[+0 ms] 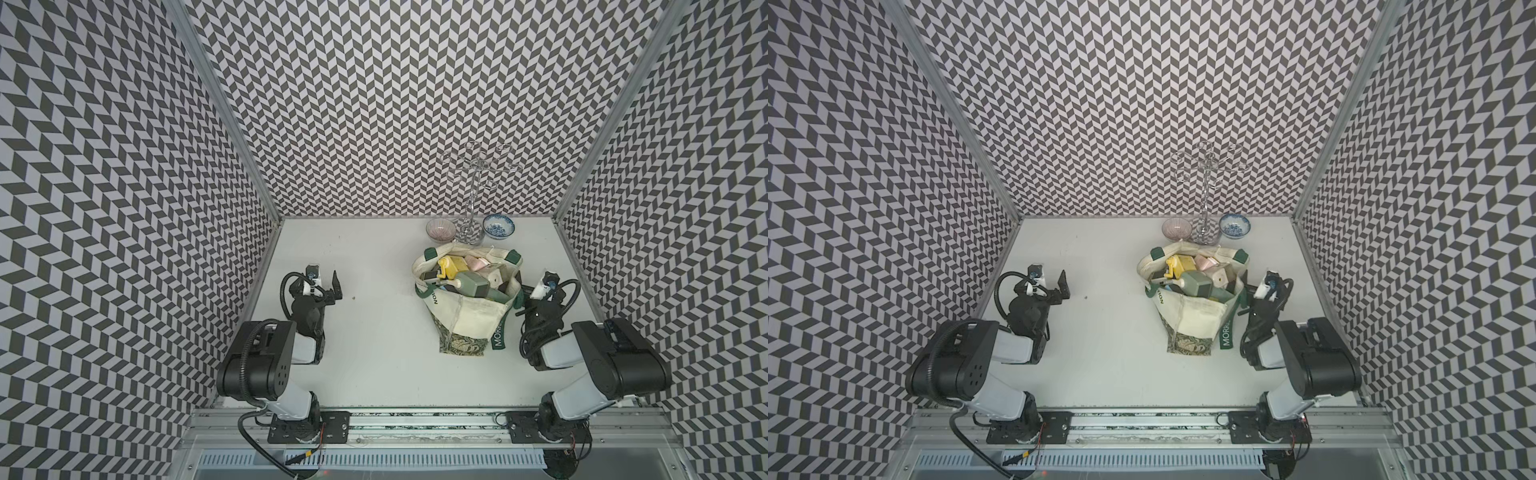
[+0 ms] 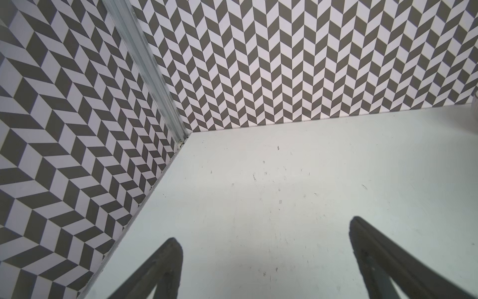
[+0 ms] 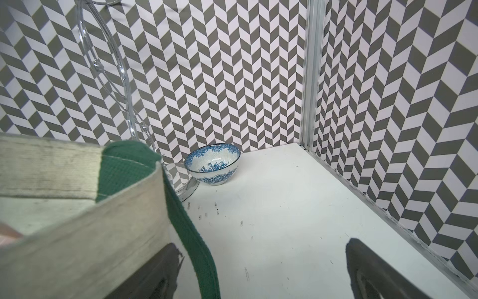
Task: Take out the pencil sharpeners from the tote bags
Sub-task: Move the canvas bag to the center of the board.
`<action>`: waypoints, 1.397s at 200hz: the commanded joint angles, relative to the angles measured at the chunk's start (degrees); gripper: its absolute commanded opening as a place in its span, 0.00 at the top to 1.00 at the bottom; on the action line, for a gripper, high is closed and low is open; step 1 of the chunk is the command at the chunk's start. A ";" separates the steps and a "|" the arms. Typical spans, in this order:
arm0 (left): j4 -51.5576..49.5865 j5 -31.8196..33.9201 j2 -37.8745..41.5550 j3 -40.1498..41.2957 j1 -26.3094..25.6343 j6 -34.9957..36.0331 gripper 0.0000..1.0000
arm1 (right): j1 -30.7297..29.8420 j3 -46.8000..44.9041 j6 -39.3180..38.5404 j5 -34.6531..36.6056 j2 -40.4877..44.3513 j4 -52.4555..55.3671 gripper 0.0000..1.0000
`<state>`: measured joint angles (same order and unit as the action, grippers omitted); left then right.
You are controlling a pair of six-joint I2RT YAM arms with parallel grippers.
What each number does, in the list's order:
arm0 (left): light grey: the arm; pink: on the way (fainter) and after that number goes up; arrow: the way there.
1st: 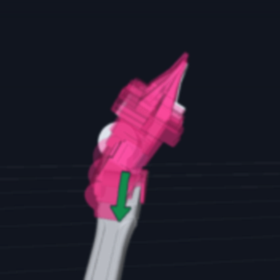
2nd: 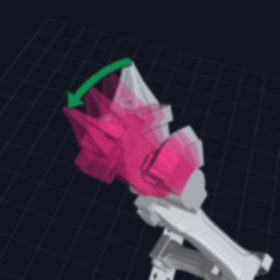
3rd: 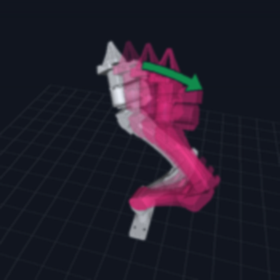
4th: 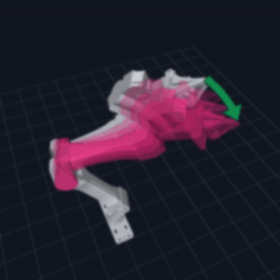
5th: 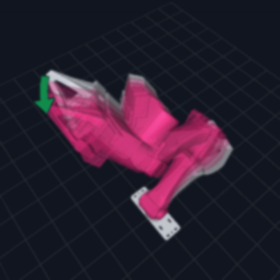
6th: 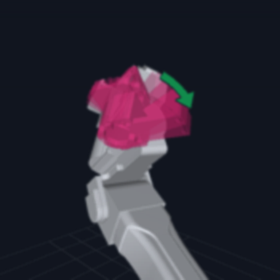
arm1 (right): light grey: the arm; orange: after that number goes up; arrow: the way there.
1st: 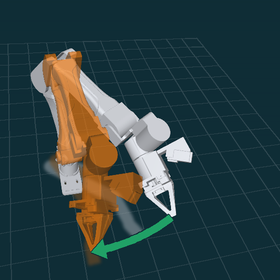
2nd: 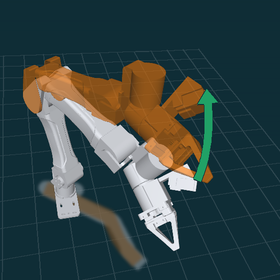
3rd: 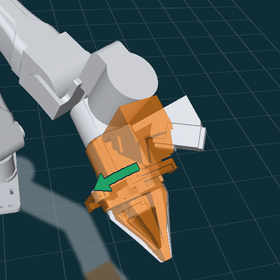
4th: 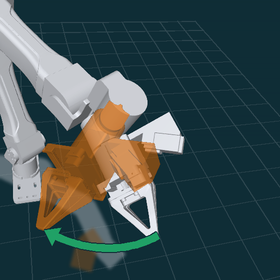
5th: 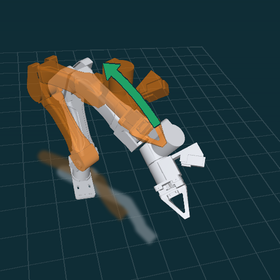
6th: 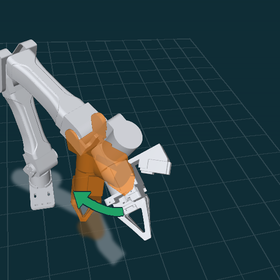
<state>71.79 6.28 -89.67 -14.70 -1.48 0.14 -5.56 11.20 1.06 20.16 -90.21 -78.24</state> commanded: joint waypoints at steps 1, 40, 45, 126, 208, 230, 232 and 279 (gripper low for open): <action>1.00 -0.46 0.33 0.26 0.20 -0.32 0.01 | -0.76 0.07 -0.57 -0.37 -0.48 -2.92 0.01; 1.05 -0.48 0.35 0.24 0.18 -0.31 0.01 | -0.75 0.11 -0.56 -0.34 -0.41 -2.97 0.01; 0.99 -0.46 0.30 0.20 0.16 -0.40 0.00 | -0.75 0.11 -0.62 -0.34 -0.41 -2.94 0.01; 0.98 -0.51 0.29 0.24 0.19 -0.31 0.00 | -0.77 0.18 -0.43 -0.38 -0.46 -2.81 0.01; 1.02 -0.48 0.35 0.28 0.16 -0.32 0.00 | -0.65 0.36 -0.41 -0.75 -0.41 -2.44 0.01; 1.04 -0.61 0.33 0.20 0.16 -0.36 0.00 | -0.19 0.49 -0.17 -1.43 -0.31 -2.04 0.01; 1.04 -0.63 0.25 0.20 0.20 -0.39 0.01 | -0.23 0.42 -0.11 -1.40 -0.31 -2.08 0.01; -6.10 8.22 8.47 -0.58 -2.32 -0.17 0.00 | -1.11 -5.01 -1.01 -0.68 3.90 -7.69 0.01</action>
<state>71.05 7.70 -88.82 -14.66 -1.96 0.19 -5.80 9.21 1.04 20.58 -88.60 -78.78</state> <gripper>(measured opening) 0.995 0.994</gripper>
